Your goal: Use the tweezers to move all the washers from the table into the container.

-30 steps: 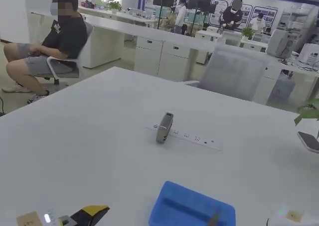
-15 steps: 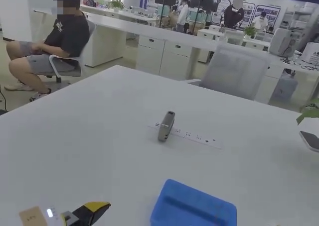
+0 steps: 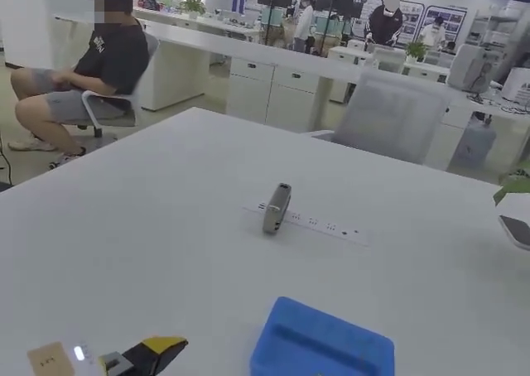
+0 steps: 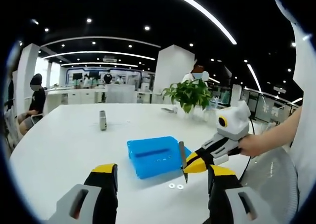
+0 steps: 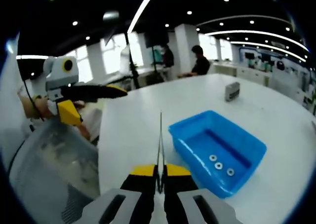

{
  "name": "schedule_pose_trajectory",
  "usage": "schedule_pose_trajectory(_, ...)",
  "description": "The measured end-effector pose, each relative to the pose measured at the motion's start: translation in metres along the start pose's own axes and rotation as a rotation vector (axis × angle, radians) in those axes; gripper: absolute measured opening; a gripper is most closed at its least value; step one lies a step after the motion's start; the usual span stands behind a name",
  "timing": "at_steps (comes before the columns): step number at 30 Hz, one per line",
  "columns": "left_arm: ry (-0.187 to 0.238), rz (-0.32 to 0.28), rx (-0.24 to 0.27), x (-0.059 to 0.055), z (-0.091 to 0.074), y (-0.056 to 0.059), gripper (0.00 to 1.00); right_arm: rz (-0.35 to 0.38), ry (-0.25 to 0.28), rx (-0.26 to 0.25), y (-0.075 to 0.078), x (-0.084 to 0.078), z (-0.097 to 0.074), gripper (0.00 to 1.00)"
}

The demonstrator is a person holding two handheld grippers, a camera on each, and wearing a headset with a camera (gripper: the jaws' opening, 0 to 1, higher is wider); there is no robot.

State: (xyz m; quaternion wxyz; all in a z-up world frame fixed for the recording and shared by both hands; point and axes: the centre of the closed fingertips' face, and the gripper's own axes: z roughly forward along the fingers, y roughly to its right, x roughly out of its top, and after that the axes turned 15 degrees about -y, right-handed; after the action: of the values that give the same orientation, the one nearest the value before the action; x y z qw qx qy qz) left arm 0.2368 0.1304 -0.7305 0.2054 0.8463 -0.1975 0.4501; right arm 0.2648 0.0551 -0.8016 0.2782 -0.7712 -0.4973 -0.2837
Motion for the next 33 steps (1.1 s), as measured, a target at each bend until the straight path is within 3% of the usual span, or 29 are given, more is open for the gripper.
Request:
schedule_pose_trajectory(2, 0.000, -0.062, -0.088, 0.001, 0.001, 0.009, 0.66, 0.010, 0.039, -0.004, 0.001, 0.002, -0.002, 0.02)
schedule_pose_trajectory(4, 0.012, -0.103, -0.140, 0.006, 0.000, 0.013, 0.57, 0.048, 0.091, 0.007, 0.002, 0.006, -0.003, 0.02)
schedule_pose_trajectory(7, 0.001, -0.101, -0.191, 0.016, 0.000, 0.017, 0.39, 0.076, 0.107, 0.021, 0.004, 0.004, -0.002, 0.02)
schedule_pose_trajectory(10, -0.029, 0.007, -0.225, 0.031, 0.008, 0.023, 0.26, 0.049, 0.126, 0.045, -0.002, 0.006, -0.004, 0.02)
schedule_pose_trajectory(13, -0.061, 0.075, -0.305, 0.043, 0.020, 0.031, 0.21, -0.014, 0.130, 0.076, -0.013, 0.010, -0.007, 0.02)
schedule_pose_trajectory(14, -0.089, 0.097, -0.348, 0.044, 0.025, 0.036, 0.20, -0.046, 0.129, 0.082, -0.017, 0.011, -0.009, 0.02)
schedule_pose_trajectory(16, -0.164, 0.183, -0.400, 0.039, 0.034, 0.043, 0.17, -0.097, 0.125, 0.082, -0.021, 0.011, -0.013, 0.02)
schedule_pose_trajectory(20, -0.253, 0.396, -0.424, 0.031, 0.041, 0.051, 0.13, -0.164, 0.114, 0.083, -0.027, 0.009, -0.017, 0.02)
schedule_pose_trajectory(21, -0.247, 0.410, -0.424, 0.032, 0.042, 0.053, 0.14, -0.172, 0.110, 0.086, -0.028, 0.009, -0.017, 0.02)
schedule_pose_trajectory(22, -0.252, 0.442, -0.464, 0.032, 0.041, 0.061, 0.14, -0.208, 0.095, 0.083, -0.030, 0.007, -0.016, 0.02)
schedule_pose_trajectory(26, -0.316, 0.533, -0.506, 0.021, 0.041, 0.068, 0.04, -0.287, 0.056, 0.081, -0.039, 0.003, -0.015, 0.03)
schedule_pose_trajectory(28, -0.326, 0.537, -0.528, 0.017, 0.041, 0.072, 0.00, -0.305, 0.039, 0.078, -0.039, 0.001, -0.014, 0.03)
schedule_pose_trajectory(32, -0.358, 0.590, -0.525, 0.009, 0.041, 0.075, 0.00, -0.296, 0.028, 0.074, -0.038, -0.003, -0.010, 0.04)
schedule_pose_trajectory(33, -0.362, 0.600, -0.525, 0.008, 0.041, 0.075, 0.00, -0.265, 0.023, 0.073, -0.036, -0.004, -0.009, 0.05)
